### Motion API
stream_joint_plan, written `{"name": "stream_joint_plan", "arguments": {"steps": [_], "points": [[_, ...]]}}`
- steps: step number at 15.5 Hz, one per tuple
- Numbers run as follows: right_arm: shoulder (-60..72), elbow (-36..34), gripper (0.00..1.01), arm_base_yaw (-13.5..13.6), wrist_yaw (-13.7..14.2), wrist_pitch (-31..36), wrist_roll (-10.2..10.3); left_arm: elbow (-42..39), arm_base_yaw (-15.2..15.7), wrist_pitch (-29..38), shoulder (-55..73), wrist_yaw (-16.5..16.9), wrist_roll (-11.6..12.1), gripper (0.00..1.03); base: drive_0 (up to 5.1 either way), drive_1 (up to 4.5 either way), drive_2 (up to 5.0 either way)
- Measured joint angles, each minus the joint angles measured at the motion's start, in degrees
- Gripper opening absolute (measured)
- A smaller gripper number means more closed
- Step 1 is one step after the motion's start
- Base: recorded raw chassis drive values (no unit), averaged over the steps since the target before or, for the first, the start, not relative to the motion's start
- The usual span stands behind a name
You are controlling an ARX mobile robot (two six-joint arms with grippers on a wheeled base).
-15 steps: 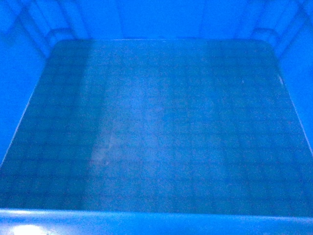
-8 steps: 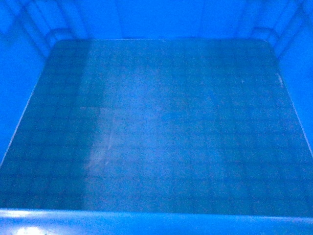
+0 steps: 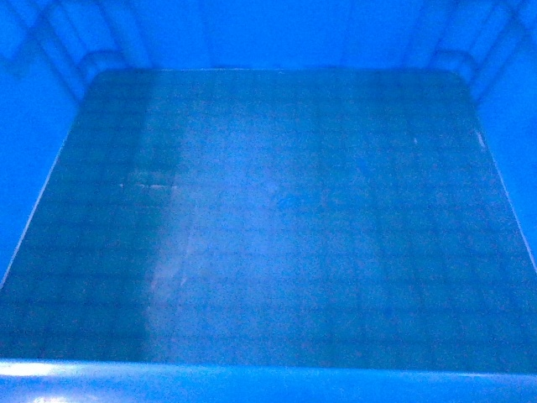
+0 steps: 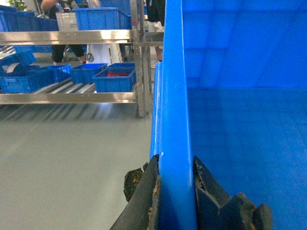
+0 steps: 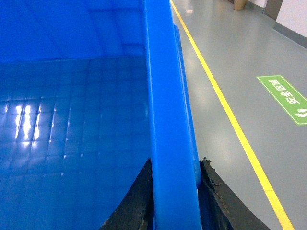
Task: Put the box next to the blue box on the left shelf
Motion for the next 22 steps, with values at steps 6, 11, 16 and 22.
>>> {"name": "stream_joint_plan", "arguments": {"steps": [6,11,16,22], "points": [[0.0,0.0,0.20,0.0,0.0,0.1,0.0,0.0,0.0,0.1,0.0,0.1,0.0,0.12,0.0,4.30,-4.3],[0.0,0.0,0.19,0.0,0.0,0.2,0.0,0.0,0.0,0.1,0.0,0.1,0.0,0.12,0.0,4.33,-4.2],[0.0,-0.1,0.19,0.0,0.0,0.0,0.0,0.0,0.0,0.0,0.0,0.1,0.0,0.12,0.0,4.27,-4.3],[0.0,-0.1,0.19,0.0,0.0,0.1,0.0,0.0,0.0,0.0,0.0,0.1,-0.1,0.12,0.0,4.28,-4.3]]}}
